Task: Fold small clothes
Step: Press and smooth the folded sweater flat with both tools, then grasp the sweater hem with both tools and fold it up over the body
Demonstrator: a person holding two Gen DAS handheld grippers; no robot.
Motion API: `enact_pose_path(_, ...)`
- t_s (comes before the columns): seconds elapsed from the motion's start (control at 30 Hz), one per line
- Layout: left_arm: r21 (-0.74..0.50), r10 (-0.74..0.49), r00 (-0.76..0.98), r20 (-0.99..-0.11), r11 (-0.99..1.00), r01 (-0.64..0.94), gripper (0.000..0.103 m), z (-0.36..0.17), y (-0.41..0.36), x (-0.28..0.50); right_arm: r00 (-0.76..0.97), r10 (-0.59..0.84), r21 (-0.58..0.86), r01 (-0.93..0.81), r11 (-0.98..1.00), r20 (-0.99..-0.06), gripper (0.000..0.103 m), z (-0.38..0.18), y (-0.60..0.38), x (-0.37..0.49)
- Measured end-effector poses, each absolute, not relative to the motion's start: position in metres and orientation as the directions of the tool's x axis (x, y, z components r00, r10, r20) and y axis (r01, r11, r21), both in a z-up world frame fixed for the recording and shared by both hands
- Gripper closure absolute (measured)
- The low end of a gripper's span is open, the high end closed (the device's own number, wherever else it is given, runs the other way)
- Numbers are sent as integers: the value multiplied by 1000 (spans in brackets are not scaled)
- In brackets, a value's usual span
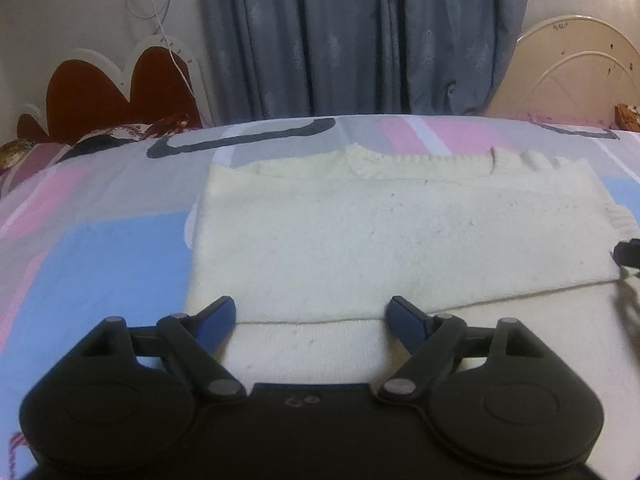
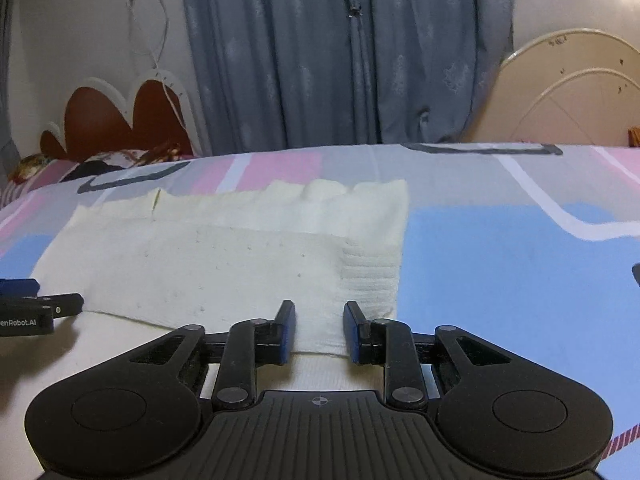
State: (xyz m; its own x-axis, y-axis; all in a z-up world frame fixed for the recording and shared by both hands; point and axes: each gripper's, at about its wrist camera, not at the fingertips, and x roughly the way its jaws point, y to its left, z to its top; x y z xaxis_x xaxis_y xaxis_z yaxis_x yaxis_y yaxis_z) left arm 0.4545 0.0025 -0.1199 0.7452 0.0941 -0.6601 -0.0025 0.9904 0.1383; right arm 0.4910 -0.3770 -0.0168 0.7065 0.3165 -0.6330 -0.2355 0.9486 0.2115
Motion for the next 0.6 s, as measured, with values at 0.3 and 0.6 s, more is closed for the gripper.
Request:
enact_pose_path(0.3, 154, 98, 750, -654, 988, 5, 21, -110, -7, 440, 698, 347, 245, -247, 938, -627, 77, -1, -391, 478)
enact_pose_path(0.6, 131, 62, 752, -656, 991, 33, 21, -108, -12, 406, 707, 341, 232, -250, 940, -620, 77, 18, -400, 435)
